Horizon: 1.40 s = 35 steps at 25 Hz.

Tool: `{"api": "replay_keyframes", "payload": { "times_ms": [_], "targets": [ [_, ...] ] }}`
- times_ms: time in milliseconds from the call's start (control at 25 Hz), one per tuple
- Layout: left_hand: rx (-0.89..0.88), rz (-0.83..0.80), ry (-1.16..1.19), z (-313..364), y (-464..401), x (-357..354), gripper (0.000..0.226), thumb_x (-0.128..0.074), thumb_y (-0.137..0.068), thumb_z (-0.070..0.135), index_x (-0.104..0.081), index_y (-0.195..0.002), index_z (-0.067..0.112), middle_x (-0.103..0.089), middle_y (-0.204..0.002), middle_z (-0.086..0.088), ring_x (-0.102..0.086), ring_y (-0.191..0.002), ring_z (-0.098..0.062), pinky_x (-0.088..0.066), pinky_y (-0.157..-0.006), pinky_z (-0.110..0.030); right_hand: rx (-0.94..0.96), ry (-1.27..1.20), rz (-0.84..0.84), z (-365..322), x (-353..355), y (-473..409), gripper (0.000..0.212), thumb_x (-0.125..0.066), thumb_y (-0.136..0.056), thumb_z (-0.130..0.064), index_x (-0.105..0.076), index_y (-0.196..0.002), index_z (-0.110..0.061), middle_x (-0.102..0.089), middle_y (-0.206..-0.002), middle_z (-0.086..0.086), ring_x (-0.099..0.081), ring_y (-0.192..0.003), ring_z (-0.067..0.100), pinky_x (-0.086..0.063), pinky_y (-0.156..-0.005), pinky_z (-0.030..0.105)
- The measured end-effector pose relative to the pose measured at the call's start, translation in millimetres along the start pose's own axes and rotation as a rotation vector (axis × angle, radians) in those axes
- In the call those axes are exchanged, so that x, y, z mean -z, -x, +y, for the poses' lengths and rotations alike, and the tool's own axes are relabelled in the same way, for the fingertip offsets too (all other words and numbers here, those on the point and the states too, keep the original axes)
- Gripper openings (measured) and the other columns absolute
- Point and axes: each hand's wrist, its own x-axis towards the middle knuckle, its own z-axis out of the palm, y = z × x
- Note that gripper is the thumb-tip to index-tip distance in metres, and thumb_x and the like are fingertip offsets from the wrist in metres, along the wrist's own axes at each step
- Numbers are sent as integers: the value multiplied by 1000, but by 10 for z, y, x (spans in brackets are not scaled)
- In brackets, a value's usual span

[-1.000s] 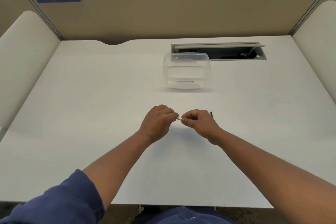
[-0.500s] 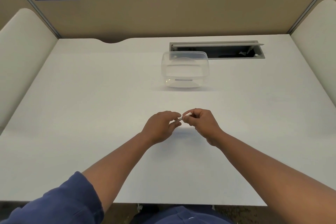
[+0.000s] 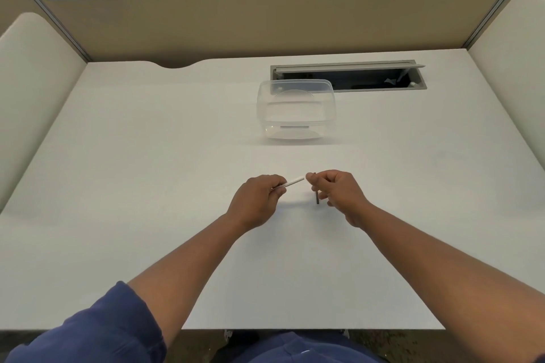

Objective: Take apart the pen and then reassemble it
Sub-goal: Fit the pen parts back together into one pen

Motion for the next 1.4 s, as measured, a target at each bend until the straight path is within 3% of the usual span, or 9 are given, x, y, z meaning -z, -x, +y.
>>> {"api": "replay_keyframes", "payload": {
  "times_ms": [160, 240, 400, 560, 800, 920, 1040, 1240, 1400],
  "targets": [
    [11, 4, 43, 6, 2, 9, 12, -57, -100, 21, -69, -101, 20, -64, -81, 6, -55, -76, -19, -51, -71, -40, 30, 201, 166, 114, -20, -136, 19, -75, -85, -30, -71, -82, -12, -71, -79, 1, -63, -73, 20, -52, -67, 36],
    [39, 13, 86, -17, 11, 4, 13, -58, -100, 21, -70, -105, 19, -66, -90, 3, -58, -86, -20, -51, -78, -39, 57, 423, 234, 147, -28, -204, 9, -72, -83, -26, -69, -80, -18, -69, -76, -3, -64, -76, 20, -50, -67, 33],
    [101, 41, 159, -47, 31, 4, 13, -60, -99, 20, -69, -107, 19, -65, -98, -1, -59, -93, -20, -50, -85, -36, 48, 680, 201, 168, -52, -290, 16, -68, -83, -31, -60, -72, -23, -64, -73, -4, -61, -75, 22, -44, -62, 29],
    [132, 43, 179, -63, 56, 25, 13, -60, -99, 22, -69, -107, 20, -63, -98, 3, -58, -91, -13, -48, -81, -29, 5, 839, 148, 190, -113, -351, 20, -66, -84, -34, -64, -77, -16, -69, -80, 2, -66, -79, 26, -53, -67, 32],
    [147, 64, 198, -86, 84, 32, 11, -60, -99, 23, -69, -105, 23, -64, -98, 6, -56, -89, -10, -43, -77, -21, 2, 877, 131, 175, -121, -338, 7, -59, -81, -19, -65, -79, -18, -69, -84, 4, -64, -76, 26, -42, -58, 28],
    [156, 72, 221, -78, 100, 13, 11, -61, -99, 22, -69, -105, 22, -63, -96, 9, -56, -87, -7, -40, -74, -16, -16, 882, 120, 192, -99, -270, 7, -62, -76, -20, -66, -77, -15, -69, -80, 5, -66, -75, 27, -48, -58, 30],
    [166, 75, 248, -55, 111, 10, 11, -60, -99, 20, -69, -105, 21, -61, -93, 11, -54, -83, -4, -38, -72, -14, -36, 749, 142, 185, -62, -210, 12, -65, -73, -23, -67, -70, -11, -70, -71, 3, -64, -66, 23, -48, -58, 31],
    [182, 77, 275, -33, 97, -21, 10, -61, -99, 21, -69, -104, 23, -63, -95, 11, -56, -86, -6, -42, -75, -19, -60, 64, 94, -62, -63, -59, 11, -68, -80, -13, -63, -72, -7, -70, -75, 8, -48, -57, 18, -35, -49, 24],
    [191, 75, 283, -6, 76, -48, 10, -61, -99, 22, -70, -104, 23, -66, -99, 10, -58, -90, -9, -46, -78, -22, -32, -230, 43, -326, -104, 64, 10, -68, -84, -12, -67, -74, -10, -72, -75, 5, -43, -54, 13, -26, -48, 25]
  ]
}}
